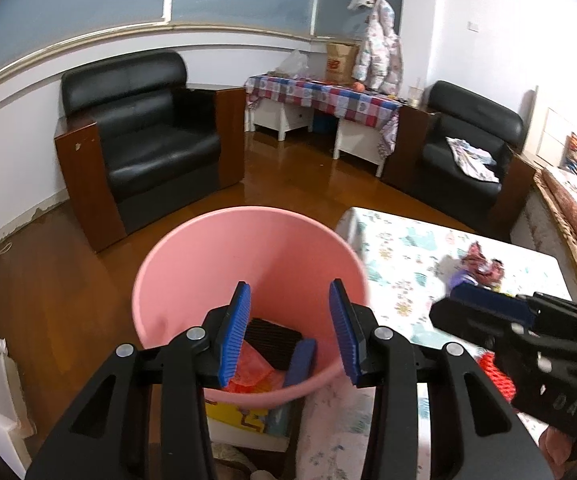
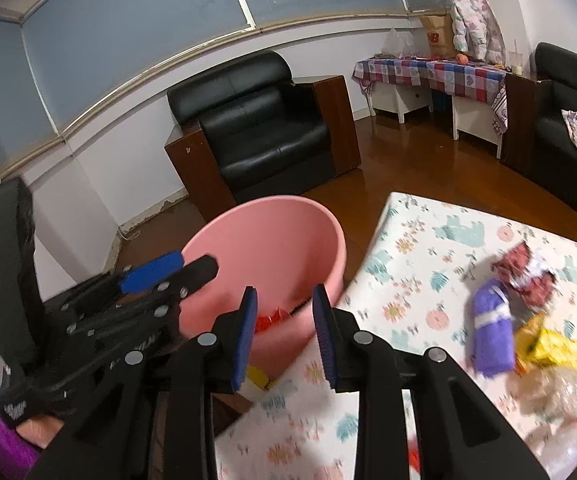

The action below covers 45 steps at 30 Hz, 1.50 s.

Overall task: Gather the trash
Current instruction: 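Move both grippers back from the bucket to the table, then grasp the red foam net with the left gripper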

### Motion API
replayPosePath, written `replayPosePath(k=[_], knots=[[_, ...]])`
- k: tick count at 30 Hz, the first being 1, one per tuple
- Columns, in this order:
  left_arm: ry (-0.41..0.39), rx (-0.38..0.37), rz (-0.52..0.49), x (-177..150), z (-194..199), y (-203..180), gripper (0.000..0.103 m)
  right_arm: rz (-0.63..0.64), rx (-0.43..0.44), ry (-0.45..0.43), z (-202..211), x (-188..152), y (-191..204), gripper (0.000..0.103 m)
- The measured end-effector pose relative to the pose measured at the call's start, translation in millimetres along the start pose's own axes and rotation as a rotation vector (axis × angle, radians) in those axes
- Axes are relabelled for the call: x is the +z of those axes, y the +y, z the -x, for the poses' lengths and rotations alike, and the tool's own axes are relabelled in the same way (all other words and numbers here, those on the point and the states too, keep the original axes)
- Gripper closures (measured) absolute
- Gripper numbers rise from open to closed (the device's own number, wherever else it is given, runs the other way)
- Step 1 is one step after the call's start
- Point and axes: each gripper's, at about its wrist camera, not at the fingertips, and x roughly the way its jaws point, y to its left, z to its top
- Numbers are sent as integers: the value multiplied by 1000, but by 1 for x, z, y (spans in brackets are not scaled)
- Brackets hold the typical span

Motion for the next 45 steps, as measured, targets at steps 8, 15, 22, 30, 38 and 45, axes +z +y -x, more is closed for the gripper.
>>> replayPosePath(k=[8, 15, 22, 30, 38, 45], knots=[[6, -101, -56, -12, 10, -39, 62, -9, -75, 0, 54, -46, -27, 73], [51, -195, -85, -23, 12, -69, 62, -47, -184, 1, 100, -89, -64, 73], [99, -244, -148, -38, 6, -100, 62, -137, -237, 8, 133, -125, -102, 72], [154, -333, -246, -62, 4, -139, 62, -205, -307, -7, 158, -145, -133, 71], [261, -471, -375, -82, 5, -166, 62, -262, -311, -25, 166, -153, -153, 68], [409, -548, -361, -94, -11, -174, 62, -286, -297, -24, 168, -159, -163, 68]])
